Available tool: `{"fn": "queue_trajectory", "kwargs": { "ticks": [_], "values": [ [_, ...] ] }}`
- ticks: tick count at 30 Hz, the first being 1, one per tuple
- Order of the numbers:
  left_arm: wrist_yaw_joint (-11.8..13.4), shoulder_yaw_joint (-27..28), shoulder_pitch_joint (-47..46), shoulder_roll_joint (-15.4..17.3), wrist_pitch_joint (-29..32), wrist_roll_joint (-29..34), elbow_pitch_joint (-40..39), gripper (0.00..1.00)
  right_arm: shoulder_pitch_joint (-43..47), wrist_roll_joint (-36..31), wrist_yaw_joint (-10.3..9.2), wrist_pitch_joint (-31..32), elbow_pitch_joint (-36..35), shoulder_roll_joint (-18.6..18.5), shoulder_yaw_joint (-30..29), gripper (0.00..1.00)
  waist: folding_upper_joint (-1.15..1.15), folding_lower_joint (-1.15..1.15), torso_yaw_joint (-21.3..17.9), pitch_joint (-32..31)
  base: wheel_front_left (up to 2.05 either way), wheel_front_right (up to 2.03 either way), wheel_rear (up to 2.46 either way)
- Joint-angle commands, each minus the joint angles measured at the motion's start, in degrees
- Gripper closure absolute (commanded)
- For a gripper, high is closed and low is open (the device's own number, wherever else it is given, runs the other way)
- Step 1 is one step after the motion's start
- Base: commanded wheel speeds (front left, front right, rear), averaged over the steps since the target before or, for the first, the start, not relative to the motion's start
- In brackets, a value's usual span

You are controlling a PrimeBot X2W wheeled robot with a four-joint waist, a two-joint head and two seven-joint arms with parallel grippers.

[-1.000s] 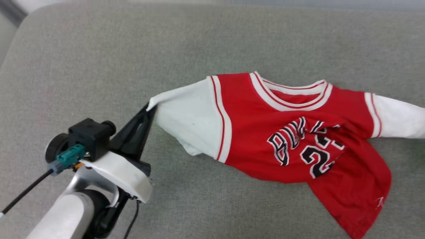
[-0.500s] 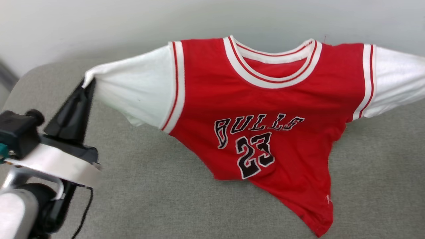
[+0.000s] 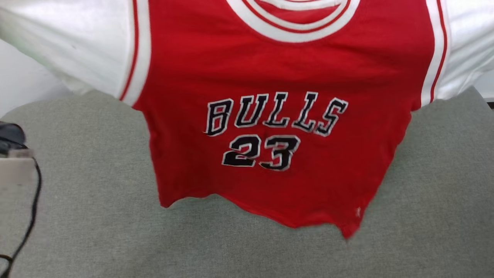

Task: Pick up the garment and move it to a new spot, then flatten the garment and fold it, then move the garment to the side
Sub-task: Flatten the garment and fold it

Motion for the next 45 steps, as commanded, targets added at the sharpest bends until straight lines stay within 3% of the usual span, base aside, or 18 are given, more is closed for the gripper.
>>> {"fn": "queue_trajectory", "kwargs": {
  "ticks": [1,9,16,23,35,40,45],
  "values": [
    [0.3,0.8,-1.2,0.8,0.4,-0.1,-0.6,1.0,-1.1,-0.1,-0.04,-0.2,-0.8,0.3,-0.4,1.0,0.0,0.0,-0.3,0.3,0.0,0.0,0.0],
    [1.0,3.4,-8.4,3.6,3.3,-1.1,-1.3,1.0,-6.9,-2.4,-0.04,-2.4,-2.1,-1.0,-1.9,1.0,0.0,0.0,-1.5,3.7,0.0,0.0,0.0],
    [-0.4,-0.1,-21.3,2.9,4.5,-2.3,3.3,1.0,-17.0,-3.3,-0.04,-4.4,1.7,-2.5,-0.6,1.0,0.0,0.0,-1.3,11.3,0.0,0.0,0.0],
    [-4.3,-7.3,-42.3,-1.8,3.5,-1.7,14.9,1.0,-30.6,-5.2,-0.04,-7.7,9.2,-3.3,1.5,1.0,0.0,0.0,0.1,21.3,0.0,0.0,0.0],
    [-10.2,-15.0,-78.2,-11.4,-2.3,4.0,42.5,1.0,-58.2,-8.1,-0.05,-14.7,28.0,-4.9,5.6,1.0,0.0,0.0,3.1,34.8,0.0,0.0,0.0],
    [-11.0,-16.2,-85.5,-14.7,-6.7,5.5,52.2,1.0,-65.4,-9.9,-0.05,-20.0,36.2,-3.6,7.4,1.0,0.0,0.0,3.7,38.0,0.0,0.0,0.0],
    [-12.4,-18.1,-84.7,-16.8,-11.1,6.5,59.0,1.0,-66.3,-9.0,-0.05,-24.2,43.0,-1.4,9.5,1.0,0.0,0.0,4.1,38.9,0.0,0.0,0.0]
  ]
}}
